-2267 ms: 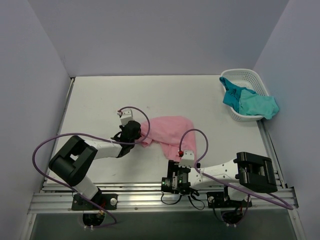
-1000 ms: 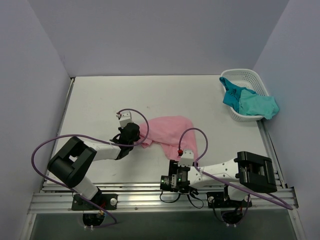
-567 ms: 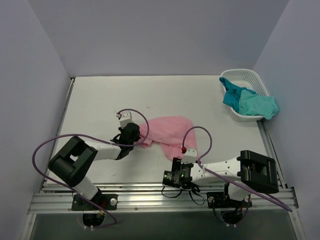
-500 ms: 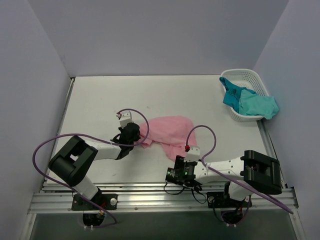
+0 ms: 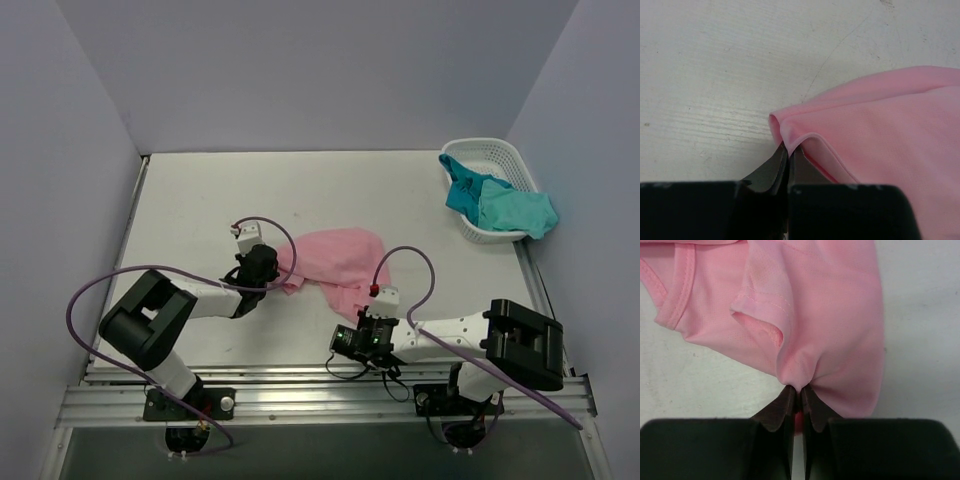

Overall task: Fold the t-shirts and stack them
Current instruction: Flatten the tshirt out

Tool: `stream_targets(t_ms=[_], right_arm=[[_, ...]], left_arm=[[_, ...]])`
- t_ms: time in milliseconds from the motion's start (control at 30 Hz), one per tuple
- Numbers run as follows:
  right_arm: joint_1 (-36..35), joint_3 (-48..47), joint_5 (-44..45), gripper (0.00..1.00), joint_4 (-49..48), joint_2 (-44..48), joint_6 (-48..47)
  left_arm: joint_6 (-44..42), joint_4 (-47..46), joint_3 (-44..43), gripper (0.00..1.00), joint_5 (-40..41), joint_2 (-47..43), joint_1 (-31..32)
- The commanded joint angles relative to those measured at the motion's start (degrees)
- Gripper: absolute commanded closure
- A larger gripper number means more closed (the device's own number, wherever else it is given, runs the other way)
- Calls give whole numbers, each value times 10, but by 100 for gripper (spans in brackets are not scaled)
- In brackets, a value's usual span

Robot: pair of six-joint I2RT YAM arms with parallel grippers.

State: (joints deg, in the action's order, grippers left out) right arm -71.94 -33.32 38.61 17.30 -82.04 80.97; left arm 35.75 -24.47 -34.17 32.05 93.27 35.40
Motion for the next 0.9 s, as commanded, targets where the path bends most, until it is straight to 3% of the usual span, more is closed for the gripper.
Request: stream_targets(t_ms=[0,300,533,867], right_arm=[[5,12,-72,98,-23,-37,2],[4,-20,-60,100,-7,-51,-16],[-17,-110,5,100,104,-36,-26],[-39,-212,97,100,253,87,-24]], left_arm=[[-2,-30,1,98,-7,9,-7],[-5,-32,2,98,-9,6,-11],[-9,23,-5,98,7,-43,-10],[-14,198,-23,98,71,-312,39]])
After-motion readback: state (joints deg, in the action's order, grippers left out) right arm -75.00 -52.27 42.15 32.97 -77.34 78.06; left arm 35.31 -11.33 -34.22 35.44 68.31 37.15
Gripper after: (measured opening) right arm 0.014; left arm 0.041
